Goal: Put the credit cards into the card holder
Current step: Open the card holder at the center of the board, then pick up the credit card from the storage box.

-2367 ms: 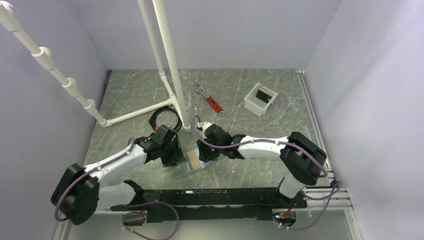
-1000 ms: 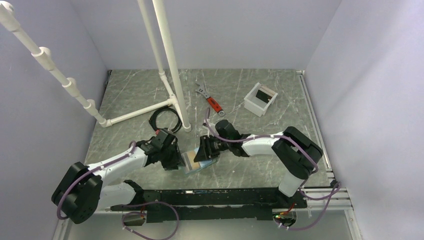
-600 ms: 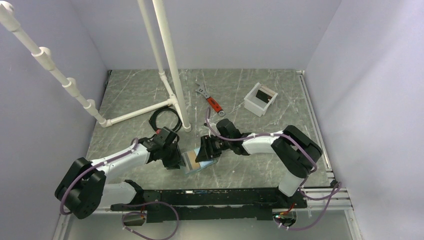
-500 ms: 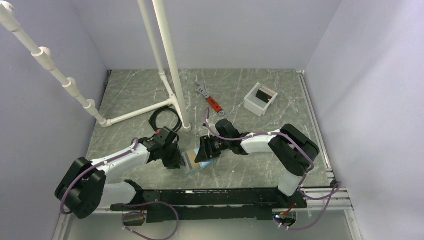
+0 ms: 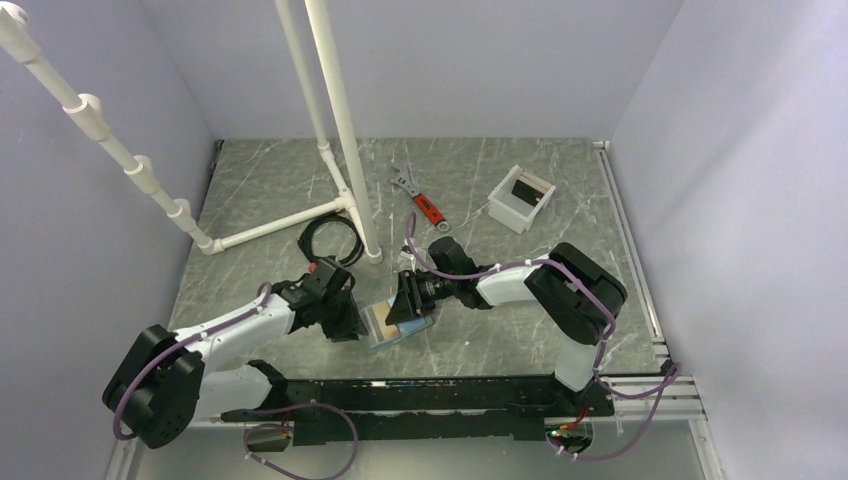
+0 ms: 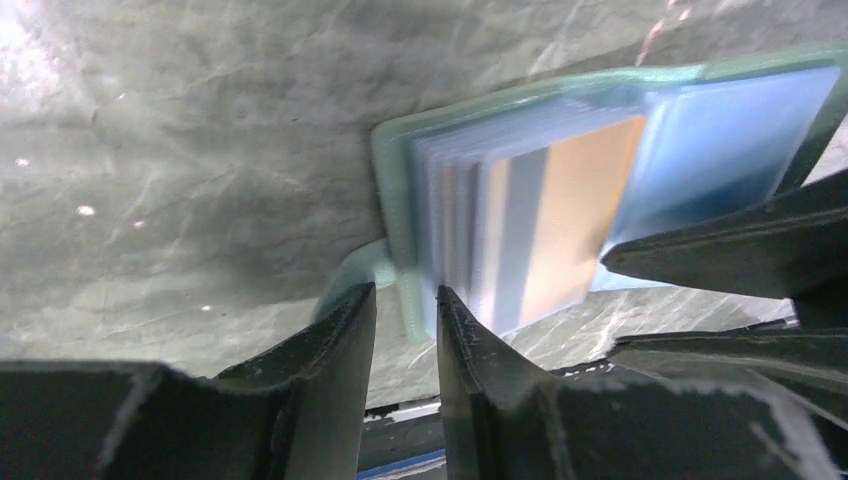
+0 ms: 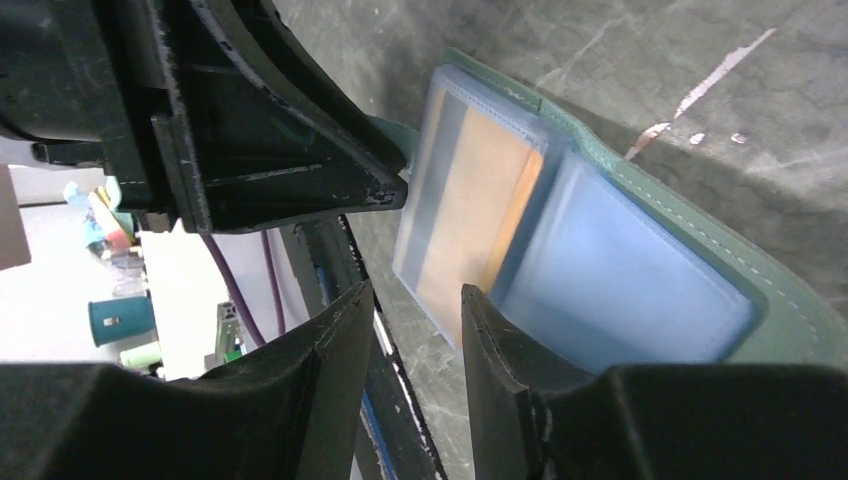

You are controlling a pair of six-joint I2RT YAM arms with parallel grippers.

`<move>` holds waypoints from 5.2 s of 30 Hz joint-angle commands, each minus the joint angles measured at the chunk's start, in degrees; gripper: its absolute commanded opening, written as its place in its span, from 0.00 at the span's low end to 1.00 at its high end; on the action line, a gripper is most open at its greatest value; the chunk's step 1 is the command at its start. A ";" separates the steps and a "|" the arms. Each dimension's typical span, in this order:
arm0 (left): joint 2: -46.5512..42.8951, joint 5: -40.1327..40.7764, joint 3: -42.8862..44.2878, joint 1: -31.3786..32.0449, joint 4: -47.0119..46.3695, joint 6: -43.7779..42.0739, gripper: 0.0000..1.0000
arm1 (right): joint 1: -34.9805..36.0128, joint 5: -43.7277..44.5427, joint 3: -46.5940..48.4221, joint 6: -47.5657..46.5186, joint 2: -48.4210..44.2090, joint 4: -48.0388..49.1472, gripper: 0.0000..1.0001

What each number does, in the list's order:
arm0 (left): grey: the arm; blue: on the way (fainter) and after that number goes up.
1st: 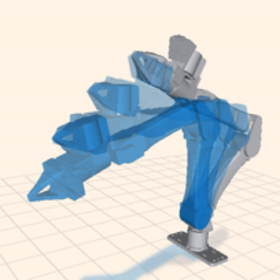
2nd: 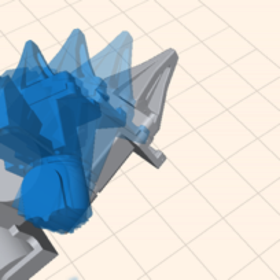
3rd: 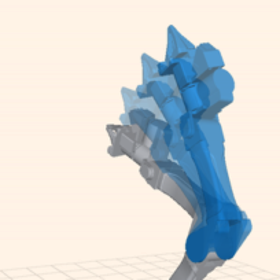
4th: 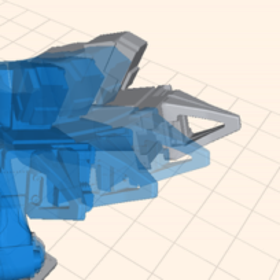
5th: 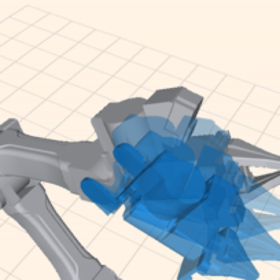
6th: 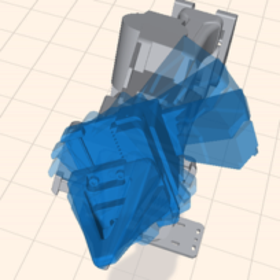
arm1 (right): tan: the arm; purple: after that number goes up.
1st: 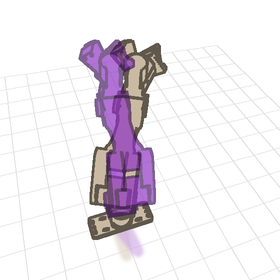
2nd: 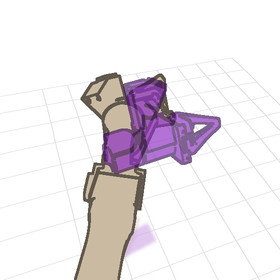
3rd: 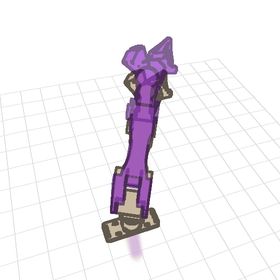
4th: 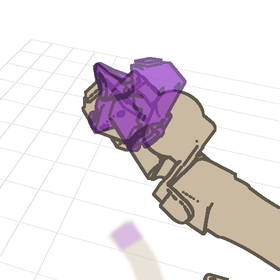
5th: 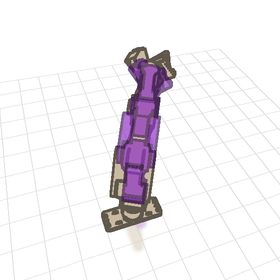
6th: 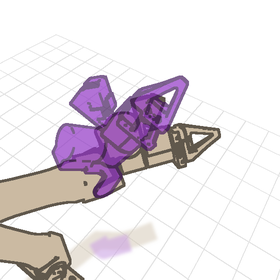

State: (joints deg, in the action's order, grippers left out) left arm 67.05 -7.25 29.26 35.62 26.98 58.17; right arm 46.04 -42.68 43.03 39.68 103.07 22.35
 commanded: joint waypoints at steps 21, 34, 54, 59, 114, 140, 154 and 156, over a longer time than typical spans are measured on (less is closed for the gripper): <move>-3.17 2.41 2.87 0.12 4.04 -0.88 0.80 | 1.04 -0.89 1.91 -0.26 2.19 3.55 0.46; 0.74 6.15 -2.12 0.12 4.42 2.52 0.54 | 1.86 -3.09 1.19 3.04 2.89 8.37 0.45; -1.02 5.41 -2.79 0.08 5.03 2.76 0.50 | 2.70 -2.55 1.67 2.47 -0.48 6.17 0.45; -4.53 5.05 -1.64 0.07 6.46 1.52 0.59 | 0.47 8.11 4.87 -6.52 -9.38 -12.06 0.46; 1.27 -4.55 29.22 -0.88 15.16 -25.75 0.99 | -39.62 47.89 51.73 -83.23 15.58 -43.54 0.68; 3.09 -6.82 30.29 -2.44 14.42 -24.87 0.99 | -41.37 44.17 50.84 -82.88 18.64 -41.58 0.67; 2.14 -6.69 29.63 -2.57 14.41 -24.29 0.99 | -41.30 49.63 50.91 -82.39 19.37 -38.30 0.68; 2.13 -6.64 29.62 -2.57 14.58 -24.33 0.99 | -41.29 50.57 50.89 -82.43 19.30 -37.67 0.67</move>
State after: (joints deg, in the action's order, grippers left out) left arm 70.13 -12.84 58.17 33.34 42.68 32.86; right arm 4.95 5.13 92.18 -42.92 122.28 -18.70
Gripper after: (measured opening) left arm 0.994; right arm 0.681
